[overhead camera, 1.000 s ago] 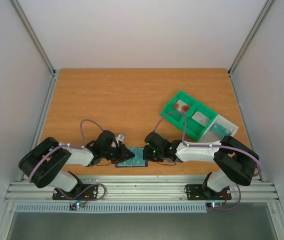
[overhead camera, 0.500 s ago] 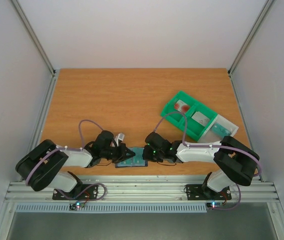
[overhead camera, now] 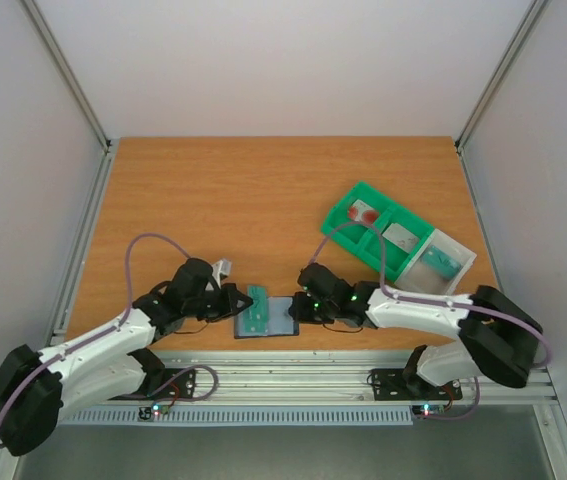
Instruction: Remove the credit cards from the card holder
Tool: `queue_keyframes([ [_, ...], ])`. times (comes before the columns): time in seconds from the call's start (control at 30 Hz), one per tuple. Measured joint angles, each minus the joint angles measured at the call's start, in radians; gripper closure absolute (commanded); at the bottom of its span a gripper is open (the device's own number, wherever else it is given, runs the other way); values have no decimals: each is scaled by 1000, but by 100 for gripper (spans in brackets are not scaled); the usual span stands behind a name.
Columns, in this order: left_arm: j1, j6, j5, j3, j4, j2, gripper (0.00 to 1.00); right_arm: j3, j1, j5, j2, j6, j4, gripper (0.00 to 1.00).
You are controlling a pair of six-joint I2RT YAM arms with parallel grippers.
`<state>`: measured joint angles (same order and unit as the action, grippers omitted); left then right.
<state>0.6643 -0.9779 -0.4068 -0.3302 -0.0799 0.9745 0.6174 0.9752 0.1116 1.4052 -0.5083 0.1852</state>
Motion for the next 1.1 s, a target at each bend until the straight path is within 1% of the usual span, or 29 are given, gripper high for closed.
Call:
queue_keyframes([
  [0.1,-2,66,-15,-51,-86,-32,100,11,0,11,-96,73,52,83],
  [0.2,-3,125,-72,-97,-132,-42,100,65,0,33,-165,157,117,80],
  [0.33,-3,203,-199,-150,-161,-61,100,198,0,97,-212,278,239,76],
  [0.53,-3,285,-394,-168,-171,-97,99,368,0,211,-280,407,430,68],
  [0.73,24,303,-530,-167,-154,-131,100,461,0,294,-249,496,573,64],
  [0.9,41,310,-575,-167,-161,-154,100,489,-11,330,-208,545,636,61],
  [1.03,51,316,-593,-167,-171,-174,100,497,-26,381,-179,564,646,62],
  [1.1,56,317,-600,-167,-171,-185,100,497,-29,422,-163,571,646,65],
])
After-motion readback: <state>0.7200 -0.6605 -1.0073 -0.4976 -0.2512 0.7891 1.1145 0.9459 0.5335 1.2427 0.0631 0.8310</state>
